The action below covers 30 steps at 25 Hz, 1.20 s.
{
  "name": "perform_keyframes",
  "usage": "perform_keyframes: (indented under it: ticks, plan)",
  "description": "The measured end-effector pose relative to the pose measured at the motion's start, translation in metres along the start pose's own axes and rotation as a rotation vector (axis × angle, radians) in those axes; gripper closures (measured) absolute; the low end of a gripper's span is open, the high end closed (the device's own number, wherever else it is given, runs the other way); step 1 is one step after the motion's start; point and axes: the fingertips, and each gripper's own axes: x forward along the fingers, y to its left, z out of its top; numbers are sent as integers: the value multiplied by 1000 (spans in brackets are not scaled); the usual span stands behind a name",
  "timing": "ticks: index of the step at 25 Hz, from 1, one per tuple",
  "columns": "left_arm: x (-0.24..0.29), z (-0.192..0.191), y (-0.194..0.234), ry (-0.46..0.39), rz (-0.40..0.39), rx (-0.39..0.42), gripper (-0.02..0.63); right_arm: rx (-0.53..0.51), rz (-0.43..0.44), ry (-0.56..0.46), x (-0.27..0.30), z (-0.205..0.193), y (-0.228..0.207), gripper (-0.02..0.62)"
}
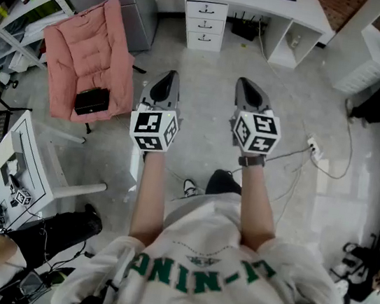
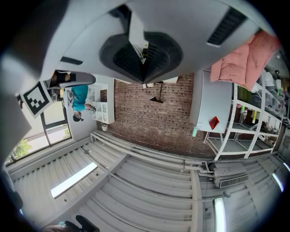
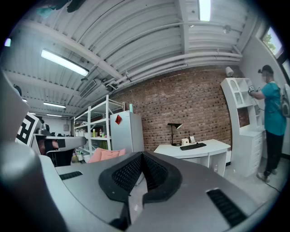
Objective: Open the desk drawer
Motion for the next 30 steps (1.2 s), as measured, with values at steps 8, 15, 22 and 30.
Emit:
perform_keyframes:
  ticks: [8,15,22,30]
  plan:
    - [13,-15,8,15,-23,-42,604,50,44,13,25,-4,4,594]
    - [61,-20,39,25,25,-53,604,109,137,41,97,-9,-3,594]
    - [151,15,69,-5,82,-1,604,99,188,26,191,31,-40,593]
    - [240,9,68,19,104,-26,604,119,199,64,257,37,-102,593]
